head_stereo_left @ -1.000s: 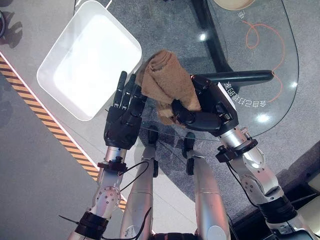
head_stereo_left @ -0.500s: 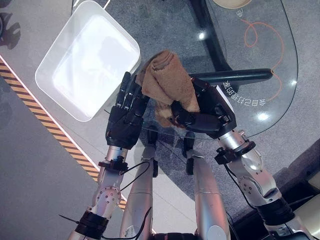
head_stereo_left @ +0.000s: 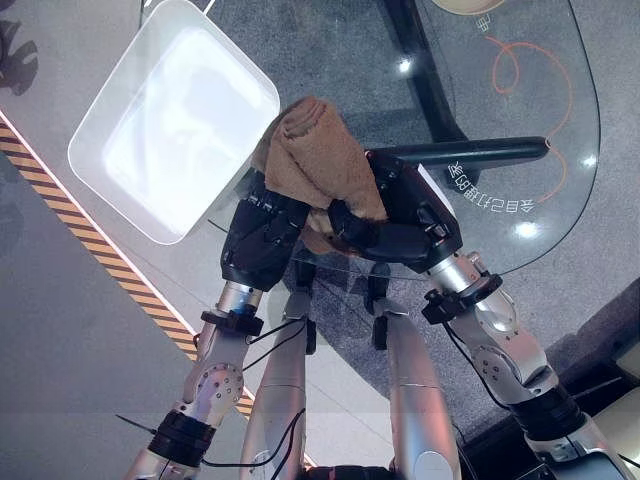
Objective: Wipe the table with a cloth and put it in the basket.
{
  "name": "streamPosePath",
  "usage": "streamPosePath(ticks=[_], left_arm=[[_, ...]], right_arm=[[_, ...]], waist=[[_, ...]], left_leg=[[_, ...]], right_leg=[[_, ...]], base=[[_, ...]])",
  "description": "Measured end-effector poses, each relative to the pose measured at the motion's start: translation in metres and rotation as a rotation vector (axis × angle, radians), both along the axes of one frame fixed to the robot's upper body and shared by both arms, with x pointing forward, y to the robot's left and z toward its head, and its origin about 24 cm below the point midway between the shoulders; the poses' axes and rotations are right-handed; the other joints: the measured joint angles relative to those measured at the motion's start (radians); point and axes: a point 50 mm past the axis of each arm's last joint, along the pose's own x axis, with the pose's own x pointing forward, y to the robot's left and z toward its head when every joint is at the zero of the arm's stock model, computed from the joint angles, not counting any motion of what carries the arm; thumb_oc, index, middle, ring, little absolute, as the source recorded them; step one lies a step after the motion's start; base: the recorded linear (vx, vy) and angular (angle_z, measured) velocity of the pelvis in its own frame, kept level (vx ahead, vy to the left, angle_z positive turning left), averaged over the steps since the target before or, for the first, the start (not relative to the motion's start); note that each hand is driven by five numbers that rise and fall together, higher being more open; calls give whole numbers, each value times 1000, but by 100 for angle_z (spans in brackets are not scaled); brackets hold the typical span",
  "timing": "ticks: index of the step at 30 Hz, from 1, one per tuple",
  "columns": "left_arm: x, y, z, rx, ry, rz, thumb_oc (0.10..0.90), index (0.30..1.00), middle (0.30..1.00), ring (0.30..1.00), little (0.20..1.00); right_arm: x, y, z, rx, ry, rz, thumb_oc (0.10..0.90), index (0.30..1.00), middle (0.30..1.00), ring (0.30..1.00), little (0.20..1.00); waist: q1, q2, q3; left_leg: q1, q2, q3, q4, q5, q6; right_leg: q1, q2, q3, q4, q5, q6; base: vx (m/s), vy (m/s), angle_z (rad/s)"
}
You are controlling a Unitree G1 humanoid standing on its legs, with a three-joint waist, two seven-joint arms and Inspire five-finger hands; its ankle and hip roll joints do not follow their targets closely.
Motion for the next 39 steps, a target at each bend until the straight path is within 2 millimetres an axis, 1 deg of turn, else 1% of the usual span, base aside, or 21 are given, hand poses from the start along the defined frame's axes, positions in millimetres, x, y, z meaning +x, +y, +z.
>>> streamPosePath(ticks=[3, 5, 11, 17, 24, 32, 36, 39], left_arm=[[-1, -2, -1, 43, -7, -6, 800, 900, 900, 900, 900], [-1, -3, -2, 64, -3, -18, 800, 900, 900, 900, 900], [-2, -7, -7, 82, 24, -45, 800, 900, 900, 900, 900], [-2, -8, -14, 90, 54, -50, 800, 900, 900, 900, 900], [-3, -8, -18, 79, 73, -50, 800, 900, 900, 900, 900], [-6, -6, -25, 4, 122, -55, 800, 900, 900, 900, 900], [-6, -7, -26, -1, 135, -28, 800, 900, 900, 900, 900], [-5, -8, -26, 26, 165, 81, 800, 900, 900, 900, 900]], right_arm=[[2, 1, -2, -13, 12, -38, 100, 300, 300, 300, 200], [3, 2, -4, -46, 7, -97, 100, 300, 300, 300, 200], [11, 7, -8, -127, 7, -188, 100, 300, 300, 300, 200], [14, 8, -12, -181, 17, -220, 100, 300, 300, 300, 200], [19, 13, -8, -283, -17, -240, 100, 300, 300, 300, 200], [21, 20, -8, -375, -43, -244, 100, 300, 300, 300, 200], [21, 20, -7, -395, -60, -254, 100, 300, 300, 300, 200], [23, 19, -8, -416, -65, -266, 100, 300, 300, 300, 200]], waist=[[1, 0, 0], [1, 0, 0], [2, 1, 0], [5, 1, 0], [9, 3, 0], [27, 7, 1], [27, 16, 0], [29, 16, 0]], left_leg=[[0, 0, 0, 0, 0, 0], [0, 0, 0, 0, 0, 0], [0, 0, 1, -2, 0, 0], [0, 0, 1, -3, 0, 0], [0, 0, 0, -5, 2, -2], [-6, -1, -2, -21, 11, -7], [-13, -3, -12, -20, 14, -9], [-14, -3, -17, -20, 17, -12]], right_leg=[[0, 0, 0, 0, 0, 0], [0, 0, 0, 0, 0, 0], [-1, 0, 1, 0, 0, 0], [-2, 0, 1, 0, 0, 0], [-4, 0, 1, 2, 0, 0], [-16, -1, -2, 2, -2, -2], [-19, -2, -4, 2, -2, -2], [-19, -2, -7, 4, -2, -2]], base=[[0, 0, 0], [8, 16, 0], [3, 11, 0], [0, 0, 0], [0, 0, 0], [0, 0, 0], [-5, -12, 4], [-5, -36, 3]])
